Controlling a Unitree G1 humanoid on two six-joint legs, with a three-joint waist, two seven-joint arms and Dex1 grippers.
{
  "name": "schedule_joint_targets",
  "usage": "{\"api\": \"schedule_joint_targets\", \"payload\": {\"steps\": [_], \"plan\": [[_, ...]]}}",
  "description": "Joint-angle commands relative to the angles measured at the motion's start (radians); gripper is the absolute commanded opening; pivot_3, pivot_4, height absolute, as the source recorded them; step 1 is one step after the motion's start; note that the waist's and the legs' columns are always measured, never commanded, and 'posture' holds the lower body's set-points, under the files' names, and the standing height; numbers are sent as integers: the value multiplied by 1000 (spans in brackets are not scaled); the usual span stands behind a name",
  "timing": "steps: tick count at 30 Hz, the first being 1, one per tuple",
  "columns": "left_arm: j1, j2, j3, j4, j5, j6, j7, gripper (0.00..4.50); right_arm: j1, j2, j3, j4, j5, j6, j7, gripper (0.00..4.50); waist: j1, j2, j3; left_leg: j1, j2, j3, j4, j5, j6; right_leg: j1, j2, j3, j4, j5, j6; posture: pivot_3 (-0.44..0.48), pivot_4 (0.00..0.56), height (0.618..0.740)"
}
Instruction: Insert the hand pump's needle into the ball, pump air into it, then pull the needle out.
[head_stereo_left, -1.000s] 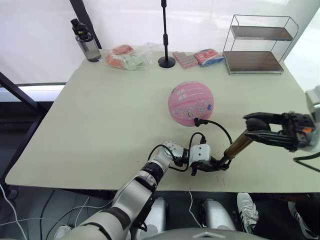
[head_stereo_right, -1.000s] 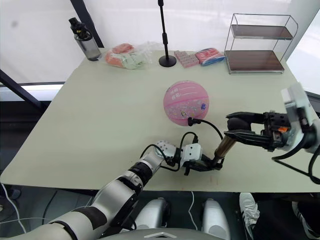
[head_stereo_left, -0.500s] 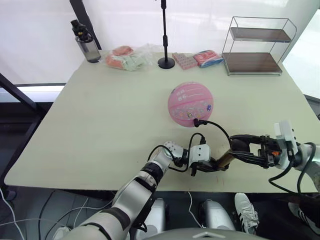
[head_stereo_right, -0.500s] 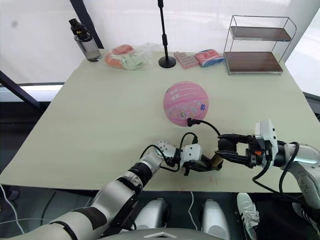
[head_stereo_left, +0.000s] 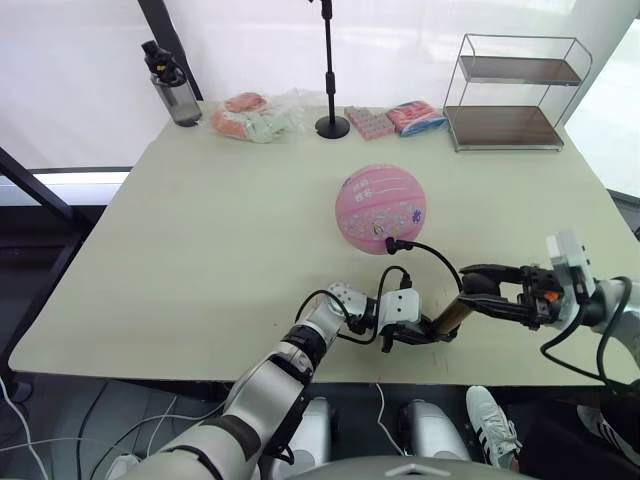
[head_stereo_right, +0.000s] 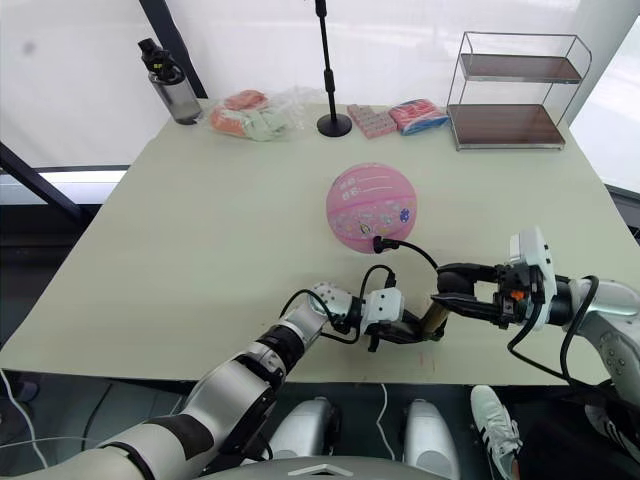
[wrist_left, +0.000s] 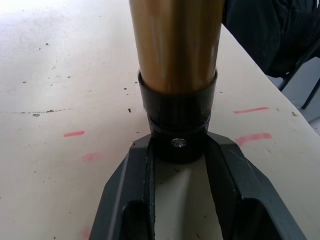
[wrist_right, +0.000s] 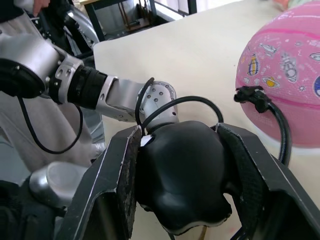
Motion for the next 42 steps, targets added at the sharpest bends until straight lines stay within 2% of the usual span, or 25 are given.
{"api": "schedule_joint_targets", "payload": {"steps": [1,8,14,22,26,30,39,42], "plan": [[36,27,-32,45,40,30,-21,1156,-64,-45,-132,-50,83,44,-27,1917,1,0,1,-1,0,0,0,0,0,-1,0,0,0,0,0,0,150,740],[38,27,-34,45,38,31,-23,1156,-175,-138,-259,-65,260,190,-46,1917,1,3,3,-2,0,0,0,0,0,-2,0,0,0,0,0,0,150,740],[38,25,-35,45,39,30,-21,1156,-303,-180,-310,-39,371,269,-88,1917,1,4,4,-3,1,0,0,0,0,-3,-1,0,0,0,0,0,150,740],[39,24,-36,43,38,33,-21,1156,-359,-229,-334,-9,431,349,-85,1917,2,4,4,-13,1,0,2,0,0,-12,-2,0,2,1,0,0,150,740],[40,24,-38,41,36,32,-23,1156,-343,-232,-326,-20,415,362,-80,1917,2,4,4,-13,0,0,2,0,0,-13,-2,0,2,1,0,0,150,740],[39,23,-38,42,36,32,-22,1156,-265,-217,-299,-55,361,351,-53,1917,3,4,4,-13,0,0,2,0,0,-13,-1,0,2,0,0,0,150,740],[41,22,-39,41,37,33,-18,1156,-63,-53,-171,-122,144,176,-68,1917,1,2,0,-10,0,0,2,0,0,-10,1,0,2,0,0,0,150,740],[43,25,-38,40,39,32,-17,1156,-2,-33,-131,-119,67,111,-52,1917,0,1,-1,-10,0,0,2,0,0,-10,1,0,2,0,0,0,150,740]]}}
